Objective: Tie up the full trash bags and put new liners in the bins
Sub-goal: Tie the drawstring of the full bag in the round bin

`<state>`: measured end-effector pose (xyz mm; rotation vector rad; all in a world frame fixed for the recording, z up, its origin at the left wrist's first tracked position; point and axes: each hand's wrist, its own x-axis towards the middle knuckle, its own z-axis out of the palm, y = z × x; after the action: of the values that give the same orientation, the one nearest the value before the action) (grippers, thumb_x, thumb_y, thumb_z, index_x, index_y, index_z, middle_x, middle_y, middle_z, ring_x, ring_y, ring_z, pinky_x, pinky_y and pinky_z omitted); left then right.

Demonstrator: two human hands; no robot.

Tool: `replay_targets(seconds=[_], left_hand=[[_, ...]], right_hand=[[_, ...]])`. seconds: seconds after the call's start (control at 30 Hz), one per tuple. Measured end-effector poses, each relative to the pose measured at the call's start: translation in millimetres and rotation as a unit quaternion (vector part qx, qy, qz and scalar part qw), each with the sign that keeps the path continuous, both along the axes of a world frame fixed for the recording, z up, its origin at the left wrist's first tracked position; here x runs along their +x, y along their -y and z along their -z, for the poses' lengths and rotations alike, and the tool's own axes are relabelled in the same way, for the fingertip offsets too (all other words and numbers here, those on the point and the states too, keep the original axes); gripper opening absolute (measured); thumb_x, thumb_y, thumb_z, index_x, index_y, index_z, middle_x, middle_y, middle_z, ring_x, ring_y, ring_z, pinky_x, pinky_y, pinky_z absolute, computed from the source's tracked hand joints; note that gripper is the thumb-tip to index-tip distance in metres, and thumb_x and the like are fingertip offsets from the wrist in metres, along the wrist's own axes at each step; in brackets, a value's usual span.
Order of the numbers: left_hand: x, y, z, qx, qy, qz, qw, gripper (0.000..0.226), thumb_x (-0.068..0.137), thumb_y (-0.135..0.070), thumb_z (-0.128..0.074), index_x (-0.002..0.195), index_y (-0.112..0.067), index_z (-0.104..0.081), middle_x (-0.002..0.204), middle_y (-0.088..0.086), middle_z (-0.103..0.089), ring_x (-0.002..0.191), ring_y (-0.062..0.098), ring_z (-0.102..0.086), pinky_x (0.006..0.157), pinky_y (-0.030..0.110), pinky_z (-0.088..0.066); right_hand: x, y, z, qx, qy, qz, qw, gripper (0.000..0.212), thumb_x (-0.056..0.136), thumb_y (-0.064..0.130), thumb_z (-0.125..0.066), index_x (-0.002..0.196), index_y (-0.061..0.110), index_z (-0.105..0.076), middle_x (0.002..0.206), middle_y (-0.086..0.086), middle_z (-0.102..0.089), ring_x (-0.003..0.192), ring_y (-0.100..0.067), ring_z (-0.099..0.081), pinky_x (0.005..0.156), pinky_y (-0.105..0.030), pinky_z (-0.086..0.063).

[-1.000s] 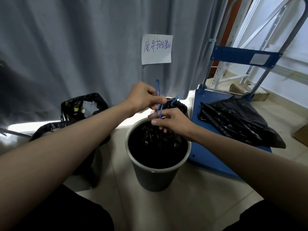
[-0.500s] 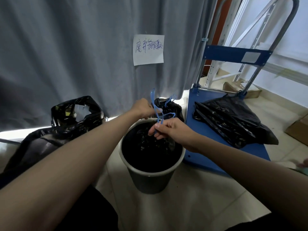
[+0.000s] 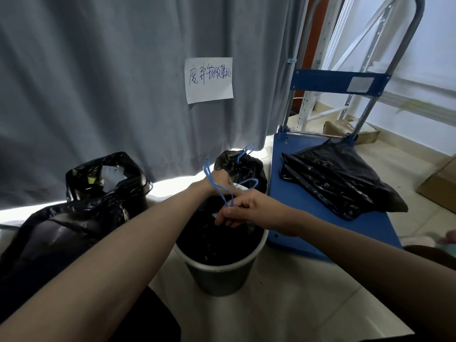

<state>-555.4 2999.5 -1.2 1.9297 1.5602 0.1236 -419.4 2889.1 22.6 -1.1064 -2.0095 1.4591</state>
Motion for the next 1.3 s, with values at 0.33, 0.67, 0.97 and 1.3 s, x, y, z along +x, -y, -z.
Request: replay_targets(seconds=[0.33, 0.67, 0.97, 1.3], left_hand=[[-12, -10, -13, 0.042, 0.156, -0.100, 0.982, 0.019, 0.073, -0.006, -0.081, 0.089, 0.002, -0.076, 0.090, 0.019, -0.073, 0.076, 0.018, -0.065, 0.082, 0.032, -0.057], [-59, 11, -50, 0.106, 0.255, -0.214, 0.937, 0.016, 0.070, 0.001, -0.082, 0.072, 0.010, -0.070, 0.066, 0.013, -0.071, 0.053, 0.022, -0.065, 0.063, 0.033, -0.061], [-72, 43, -81, 0.114, 0.240, -0.104, 0.958, 0.011, 0.071, -0.003, -0.082, 0.070, 0.001, -0.072, 0.051, 0.002, -0.067, 0.046, 0.011, -0.065, 0.051, 0.016, -0.053], [-62, 49, -94, 0.116, 0.266, -0.057, 0.955, 0.012, 0.072, -0.003, -0.082, 0.077, 0.005, -0.074, 0.064, 0.018, -0.070, 0.055, 0.020, -0.067, 0.065, 0.029, -0.061]], right_hand=[[0, -2, 3, 0.027, -0.019, 0.050, 0.998, 0.027, 0.100, 0.026, -0.052, 0.102, 0.013, -0.076, 0.103, 0.010, -0.074, 0.101, 0.000, -0.064, 0.097, -0.023, -0.044], [-27, -24, 8, -0.004, -0.164, 0.265, 0.950, 0.041, 0.106, 0.029, -0.035, 0.078, 0.016, -0.062, 0.081, -0.006, -0.073, 0.079, -0.009, -0.064, 0.071, -0.021, -0.039], [-52, -35, -4, -0.064, -0.191, 0.322, 0.925, 0.037, 0.106, 0.018, -0.034, 0.103, 0.001, -0.067, 0.058, 0.005, -0.041, 0.048, -0.008, -0.036, 0.053, -0.025, -0.038], [-57, -30, -15, 0.019, 0.079, 0.184, 0.980, 0.047, 0.093, 0.021, -0.054, 0.046, 0.022, -0.050, 0.046, 0.010, -0.038, 0.046, -0.007, -0.034, 0.050, -0.021, -0.029]])
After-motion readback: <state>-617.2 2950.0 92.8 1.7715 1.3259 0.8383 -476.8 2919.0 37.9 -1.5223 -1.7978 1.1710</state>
